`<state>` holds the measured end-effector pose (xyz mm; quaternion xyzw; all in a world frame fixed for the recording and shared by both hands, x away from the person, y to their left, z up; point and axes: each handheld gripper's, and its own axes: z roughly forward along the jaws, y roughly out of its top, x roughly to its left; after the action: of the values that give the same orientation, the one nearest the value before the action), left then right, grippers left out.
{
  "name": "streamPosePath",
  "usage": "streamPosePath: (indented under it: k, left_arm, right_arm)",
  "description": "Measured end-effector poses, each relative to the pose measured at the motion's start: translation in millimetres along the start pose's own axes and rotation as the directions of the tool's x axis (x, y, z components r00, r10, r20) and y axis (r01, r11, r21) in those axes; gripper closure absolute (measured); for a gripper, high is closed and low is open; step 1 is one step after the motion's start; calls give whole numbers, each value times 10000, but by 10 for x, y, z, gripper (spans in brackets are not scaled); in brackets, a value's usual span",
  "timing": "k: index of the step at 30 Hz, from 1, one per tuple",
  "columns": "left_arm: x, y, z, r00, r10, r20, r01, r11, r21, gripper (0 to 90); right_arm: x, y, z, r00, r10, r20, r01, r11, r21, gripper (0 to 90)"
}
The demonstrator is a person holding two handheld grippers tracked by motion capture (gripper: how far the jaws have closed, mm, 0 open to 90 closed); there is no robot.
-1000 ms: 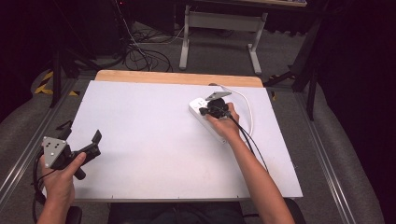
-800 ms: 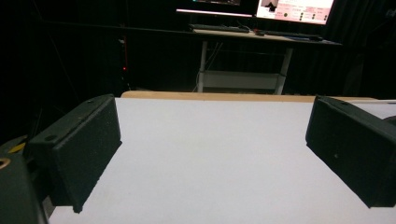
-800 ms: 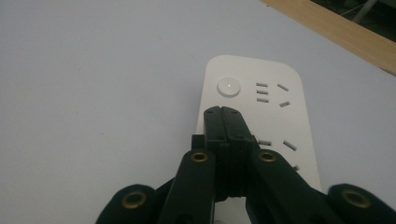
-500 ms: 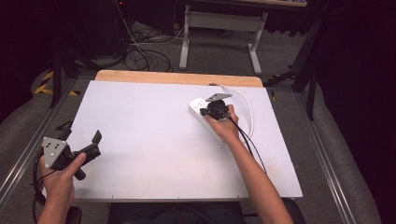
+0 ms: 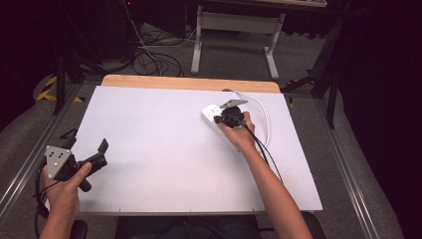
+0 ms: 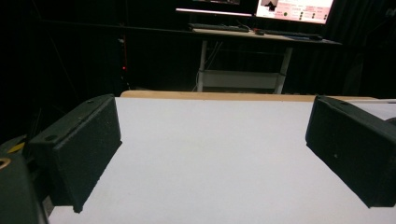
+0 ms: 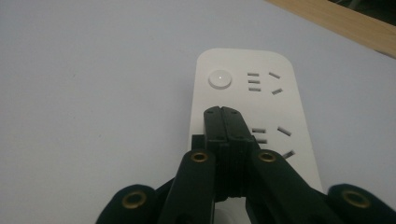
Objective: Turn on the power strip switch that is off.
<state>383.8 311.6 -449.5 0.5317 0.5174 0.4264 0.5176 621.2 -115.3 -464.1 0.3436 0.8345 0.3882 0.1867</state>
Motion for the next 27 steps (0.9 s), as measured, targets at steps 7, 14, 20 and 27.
streamPosePath:
  k: [7,14,20,27]
  left_arm:
    - [-5,1,19,9999,81,69,-81,10000,31,38]
    - [-11,2,22,9999,83,98,-83,10000,39,39]
    - [-11,0,29,9999,71,88,-72,9999,71,39]
    - [-9,-1,45,9999,52,122,-53,10000,78,39]
  right_arm:
    - [-32,0,-25,9992,384,-146,-383,9993,54,900]
    - [-9,3,-26,9997,236,25,-236,9997,73,900]
    - [-6,9,-28,9997,237,82,-238,9997,73,900]
    - [-23,43,-112,9998,213,23,-212,9989,-426,900]
